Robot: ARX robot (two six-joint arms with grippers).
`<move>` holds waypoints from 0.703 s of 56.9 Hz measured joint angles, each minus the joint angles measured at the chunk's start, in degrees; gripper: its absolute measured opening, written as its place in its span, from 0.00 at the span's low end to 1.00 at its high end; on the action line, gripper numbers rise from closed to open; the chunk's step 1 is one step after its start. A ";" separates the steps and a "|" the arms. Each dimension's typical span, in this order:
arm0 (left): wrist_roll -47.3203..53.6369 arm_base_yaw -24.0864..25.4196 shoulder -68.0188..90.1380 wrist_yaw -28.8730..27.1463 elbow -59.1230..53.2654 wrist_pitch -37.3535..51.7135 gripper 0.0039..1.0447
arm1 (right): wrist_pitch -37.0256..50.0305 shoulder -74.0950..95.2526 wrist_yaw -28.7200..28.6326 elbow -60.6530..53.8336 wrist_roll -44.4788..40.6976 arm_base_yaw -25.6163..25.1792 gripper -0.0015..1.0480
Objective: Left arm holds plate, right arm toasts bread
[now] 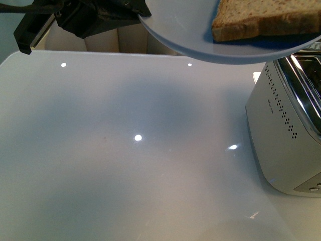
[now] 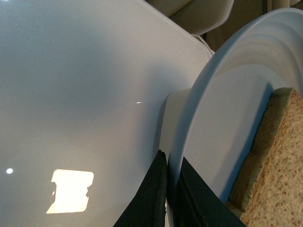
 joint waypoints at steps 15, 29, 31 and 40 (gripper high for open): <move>-0.59 -0.11 -0.39 0.00 0.00 0.17 0.03 | 0.00 0.00 0.00 0.00 0.00 0.00 0.92; -0.77 -0.11 -0.39 0.02 0.00 0.17 0.03 | -1.40 0.76 1.07 0.33 0.55 0.24 0.92; -0.79 -0.11 -0.39 0.02 0.00 0.17 0.03 | -6.49 2.69 3.67 2.08 2.78 0.92 0.92; -0.94 -0.22 -0.46 0.02 0.00 0.17 0.03 | -21.33 12.37 5.42 6.47 10.82 1.53 0.92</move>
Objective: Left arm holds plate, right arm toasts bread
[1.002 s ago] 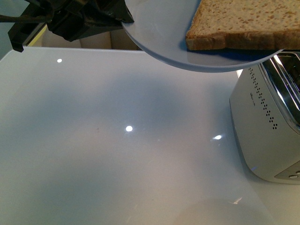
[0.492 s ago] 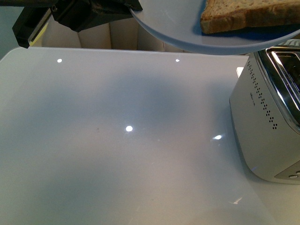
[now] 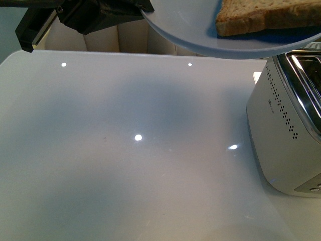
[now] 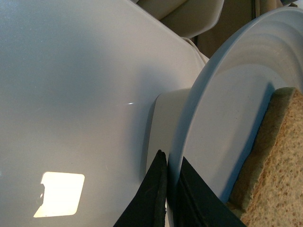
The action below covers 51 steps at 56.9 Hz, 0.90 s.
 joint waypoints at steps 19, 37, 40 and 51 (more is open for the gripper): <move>-0.04 -0.09 -0.07 -0.02 0.00 0.00 0.03 | 20.11 20.15 -16.74 11.39 12.74 -6.56 0.92; -0.07 -0.09 -0.07 0.00 0.00 0.00 0.03 | 35.89 38.88 -21.09 17.62 34.91 3.28 0.92; -0.04 -0.09 -0.07 0.02 0.00 0.00 0.03 | 36.37 39.54 -21.05 17.62 35.34 3.76 0.92; -0.07 -0.09 -0.07 0.00 0.00 0.00 0.03 | 37.31 42.07 -20.57 17.64 36.79 6.25 0.92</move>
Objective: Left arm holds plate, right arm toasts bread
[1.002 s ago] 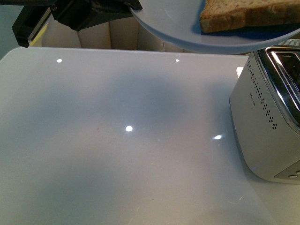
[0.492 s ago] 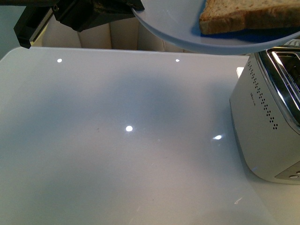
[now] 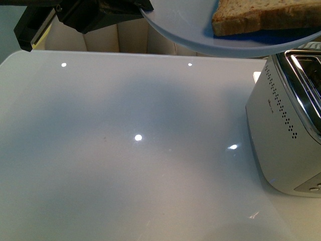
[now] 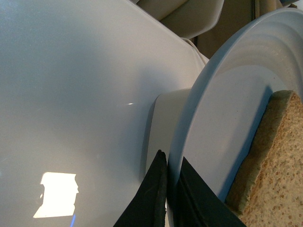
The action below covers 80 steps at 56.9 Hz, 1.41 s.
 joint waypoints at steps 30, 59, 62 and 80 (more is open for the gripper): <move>0.00 0.00 0.00 -0.02 0.00 0.00 0.03 | -0.63 0.70 0.26 0.07 0.92 0.94 0.26; -0.20 0.00 0.00 0.02 0.00 0.00 0.03 | -7.13 -8.35 -2.97 9.33 -1.33 -4.28 0.03; -0.20 0.00 0.00 0.00 0.00 0.00 0.03 | -9.55 -9.81 -2.12 12.31 -4.44 -6.88 0.03; -0.20 0.00 0.00 0.02 0.00 0.00 0.03 | -19.47 -11.32 9.94 16.00 -34.40 -12.44 0.03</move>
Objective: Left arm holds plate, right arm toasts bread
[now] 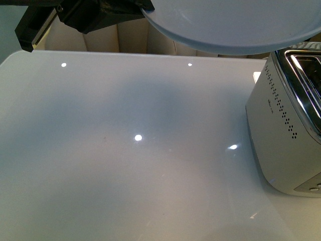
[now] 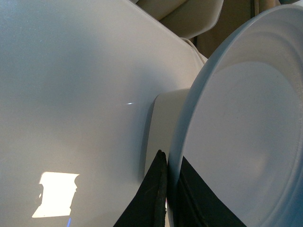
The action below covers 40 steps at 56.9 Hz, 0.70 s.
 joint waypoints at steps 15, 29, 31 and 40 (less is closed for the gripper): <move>0.00 0.00 0.00 0.00 0.00 0.00 0.03 | 5.01 5.97 9.01 -6.45 -17.86 5.49 0.03; 0.00 0.00 0.00 0.00 0.00 0.00 0.03 | 8.13 12.37 11.78 -8.31 -22.21 9.40 0.03; 0.00 0.00 0.00 0.00 0.00 0.02 0.03 | 8.74 13.35 11.87 -8.31 -22.32 9.73 0.03; 0.00 0.00 0.00 -0.02 0.00 0.02 0.03 | 10.14 17.86 12.48 -8.31 -22.64 10.45 0.03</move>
